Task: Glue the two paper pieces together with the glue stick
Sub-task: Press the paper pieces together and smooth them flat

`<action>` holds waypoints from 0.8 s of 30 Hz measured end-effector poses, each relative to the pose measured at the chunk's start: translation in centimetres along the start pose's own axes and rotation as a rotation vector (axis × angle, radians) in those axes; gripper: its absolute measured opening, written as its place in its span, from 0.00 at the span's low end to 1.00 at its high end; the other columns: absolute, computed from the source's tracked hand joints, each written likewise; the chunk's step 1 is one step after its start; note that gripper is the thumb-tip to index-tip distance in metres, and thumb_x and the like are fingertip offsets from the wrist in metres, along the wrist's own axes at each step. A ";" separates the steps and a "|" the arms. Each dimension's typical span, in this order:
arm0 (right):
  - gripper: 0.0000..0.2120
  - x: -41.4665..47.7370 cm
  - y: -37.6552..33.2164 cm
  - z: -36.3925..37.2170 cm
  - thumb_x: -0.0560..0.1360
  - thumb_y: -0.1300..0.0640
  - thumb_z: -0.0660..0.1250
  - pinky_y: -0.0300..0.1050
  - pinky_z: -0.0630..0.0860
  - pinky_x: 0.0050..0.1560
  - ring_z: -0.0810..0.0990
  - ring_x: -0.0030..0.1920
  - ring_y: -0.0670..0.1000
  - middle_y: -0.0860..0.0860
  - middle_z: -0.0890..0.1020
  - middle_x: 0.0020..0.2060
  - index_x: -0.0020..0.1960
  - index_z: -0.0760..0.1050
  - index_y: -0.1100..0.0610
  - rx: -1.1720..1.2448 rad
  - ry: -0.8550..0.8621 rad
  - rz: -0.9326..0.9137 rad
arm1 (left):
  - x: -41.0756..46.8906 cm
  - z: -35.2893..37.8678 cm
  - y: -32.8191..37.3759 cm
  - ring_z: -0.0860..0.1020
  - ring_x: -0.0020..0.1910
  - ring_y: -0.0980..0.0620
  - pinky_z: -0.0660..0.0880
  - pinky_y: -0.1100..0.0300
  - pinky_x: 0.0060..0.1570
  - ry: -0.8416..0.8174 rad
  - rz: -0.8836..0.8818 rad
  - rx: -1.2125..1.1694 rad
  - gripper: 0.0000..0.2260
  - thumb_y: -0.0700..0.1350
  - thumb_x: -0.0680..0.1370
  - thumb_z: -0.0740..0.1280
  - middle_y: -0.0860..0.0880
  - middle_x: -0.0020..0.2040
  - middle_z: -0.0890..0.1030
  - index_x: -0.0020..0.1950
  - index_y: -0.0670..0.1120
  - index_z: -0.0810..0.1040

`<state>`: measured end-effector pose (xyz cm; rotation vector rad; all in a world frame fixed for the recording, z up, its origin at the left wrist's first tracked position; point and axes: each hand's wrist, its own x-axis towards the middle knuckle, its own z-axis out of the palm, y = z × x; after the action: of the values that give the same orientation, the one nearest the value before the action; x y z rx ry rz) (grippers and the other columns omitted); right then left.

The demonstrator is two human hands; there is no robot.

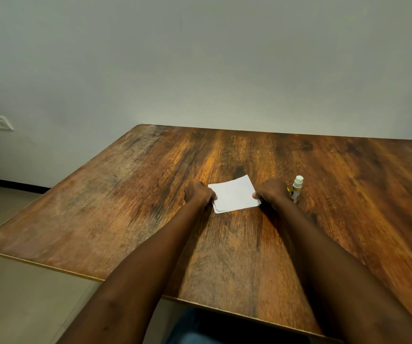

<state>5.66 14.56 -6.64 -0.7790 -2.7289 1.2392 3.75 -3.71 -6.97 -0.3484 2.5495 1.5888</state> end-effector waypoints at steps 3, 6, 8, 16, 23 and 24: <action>0.14 -0.1 -0.1 0.0 0.67 0.62 0.75 0.44 0.72 0.40 0.82 0.50 0.59 0.62 0.83 0.50 0.49 0.80 0.69 -0.012 0.005 -0.007 | 0.0 0.0 0.0 0.80 0.38 0.47 0.75 0.58 0.33 -0.001 0.002 0.018 0.11 0.37 0.71 0.74 0.39 0.48 0.83 0.51 0.36 0.81; 0.15 -0.2 -0.1 0.0 0.67 0.61 0.75 0.44 0.72 0.42 0.82 0.51 0.59 0.62 0.82 0.51 0.50 0.79 0.69 -0.027 0.008 -0.005 | 0.1 -0.1 0.0 0.83 0.43 0.44 0.79 0.53 0.41 -0.005 -0.003 0.034 0.12 0.37 0.70 0.75 0.39 0.48 0.83 0.51 0.35 0.82; 0.15 -0.3 -0.2 0.0 0.67 0.62 0.75 0.45 0.73 0.43 0.81 0.51 0.60 0.62 0.82 0.52 0.50 0.79 0.69 -0.027 0.007 -0.005 | 0.2 0.0 -0.1 0.83 0.46 0.43 0.80 0.50 0.46 -0.006 -0.007 0.033 0.12 0.38 0.69 0.75 0.38 0.48 0.84 0.50 0.35 0.82; 0.13 -0.4 -0.3 0.2 0.68 0.63 0.74 0.43 0.72 0.41 0.81 0.51 0.59 0.62 0.82 0.52 0.50 0.79 0.69 -0.008 0.018 0.000 | 0.5 0.1 -0.1 0.80 0.40 0.48 0.78 0.56 0.40 -0.010 -0.020 0.034 0.13 0.37 0.70 0.74 0.39 0.50 0.82 0.52 0.34 0.81; 0.12 -0.5 -0.3 0.3 0.69 0.64 0.73 0.44 0.74 0.42 0.82 0.50 0.59 0.62 0.82 0.52 0.50 0.79 0.69 0.010 0.020 -0.010 | 0.4 0.1 0.0 0.81 0.44 0.47 0.78 0.56 0.41 -0.027 -0.027 0.038 0.14 0.38 0.71 0.74 0.39 0.52 0.82 0.54 0.34 0.79; 0.12 -0.5 -0.3 0.2 0.69 0.64 0.73 0.44 0.74 0.42 0.82 0.50 0.59 0.62 0.82 0.51 0.49 0.79 0.69 0.016 0.014 -0.013 | 0.3 0.1 0.1 0.79 0.43 0.48 0.76 0.58 0.37 -0.031 -0.027 0.043 0.14 0.38 0.71 0.74 0.39 0.52 0.81 0.55 0.34 0.79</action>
<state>5.97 14.01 -6.50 -0.7646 -2.7053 1.2470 3.44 -3.66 -7.02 -0.3493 2.5408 1.5154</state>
